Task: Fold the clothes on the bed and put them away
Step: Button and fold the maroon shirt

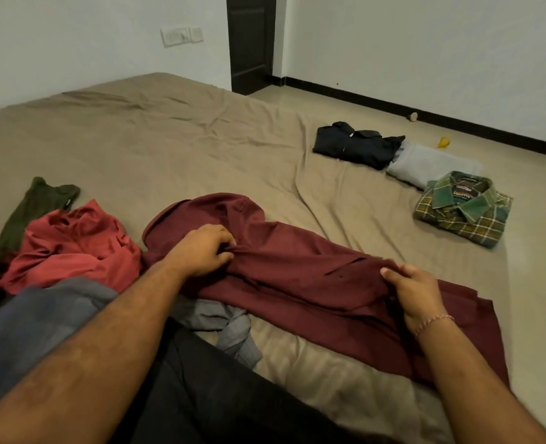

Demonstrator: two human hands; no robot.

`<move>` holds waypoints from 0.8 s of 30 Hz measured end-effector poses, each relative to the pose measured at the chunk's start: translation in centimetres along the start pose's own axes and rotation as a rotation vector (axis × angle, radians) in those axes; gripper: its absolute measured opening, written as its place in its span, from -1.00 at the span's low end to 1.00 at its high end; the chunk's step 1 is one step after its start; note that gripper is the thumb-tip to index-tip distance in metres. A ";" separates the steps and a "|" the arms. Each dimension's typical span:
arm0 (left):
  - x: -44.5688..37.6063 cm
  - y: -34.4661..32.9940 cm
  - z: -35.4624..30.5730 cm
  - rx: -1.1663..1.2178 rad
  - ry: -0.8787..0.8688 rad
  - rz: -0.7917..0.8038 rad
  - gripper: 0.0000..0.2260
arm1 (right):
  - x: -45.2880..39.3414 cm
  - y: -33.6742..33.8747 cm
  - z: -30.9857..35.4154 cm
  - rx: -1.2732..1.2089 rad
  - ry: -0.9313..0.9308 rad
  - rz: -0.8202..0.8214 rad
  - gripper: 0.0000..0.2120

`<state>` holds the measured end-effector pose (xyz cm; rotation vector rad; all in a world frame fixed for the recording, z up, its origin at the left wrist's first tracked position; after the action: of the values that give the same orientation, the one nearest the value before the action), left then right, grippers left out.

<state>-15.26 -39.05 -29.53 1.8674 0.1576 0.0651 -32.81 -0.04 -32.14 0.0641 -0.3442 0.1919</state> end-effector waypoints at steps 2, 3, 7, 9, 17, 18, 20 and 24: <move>-0.4 -0.2 0.4 0.120 -0.007 -0.115 -0.87 | 0.7 1.3 1.2 -0.204 0.133 0.011 -0.72; -0.6 -0.1 0.2 0.165 -0.013 -0.157 -0.88 | 1.2 2.5 1.7 -0.283 0.173 0.009 -0.68; -1.6 -0.7 -0.7 0.105 0.037 -0.193 -0.66 | 2.2 9.1 1.7 -0.289 0.141 -0.102 -0.87; -2.2 -1.7 -1.1 0.022 0.126 -0.158 -0.56 | 2.5 12.0 0.3 -0.060 0.065 -0.184 -0.86; -2.4 -1.7 -1.6 0.134 0.149 -0.148 -0.73 | 2.9 12.4 -0.1 0.134 -0.013 -0.145 -0.83; -2.2 -1.3 -1.7 0.186 0.139 -0.194 -0.76 | 2.6 12.2 0.0 0.146 -0.013 -0.168 -0.81; -1.8 -0.6 -1.7 0.295 0.144 -0.290 -0.79 | 2.0 11.6 0.2 0.279 0.014 -0.209 -0.76; -1.7 0.5 -1.8 0.431 0.160 -0.375 -0.84 | 1.6 10.6 0.0 0.407 0.133 -0.199 -0.91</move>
<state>-17.11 -37.76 -28.52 2.2280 0.6737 -0.0860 -33.50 10.65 -31.25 0.4833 -0.1601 0.0663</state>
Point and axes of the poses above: each hand's wrist, its own x-axis away from the middle knuckle, its own y-axis out of the back of the hand, z = x × y, the point moved 3 cm from there along -x, towards the middle knuckle, and after that the axes turned 5 degrees about -y, right-handed, at the moved point
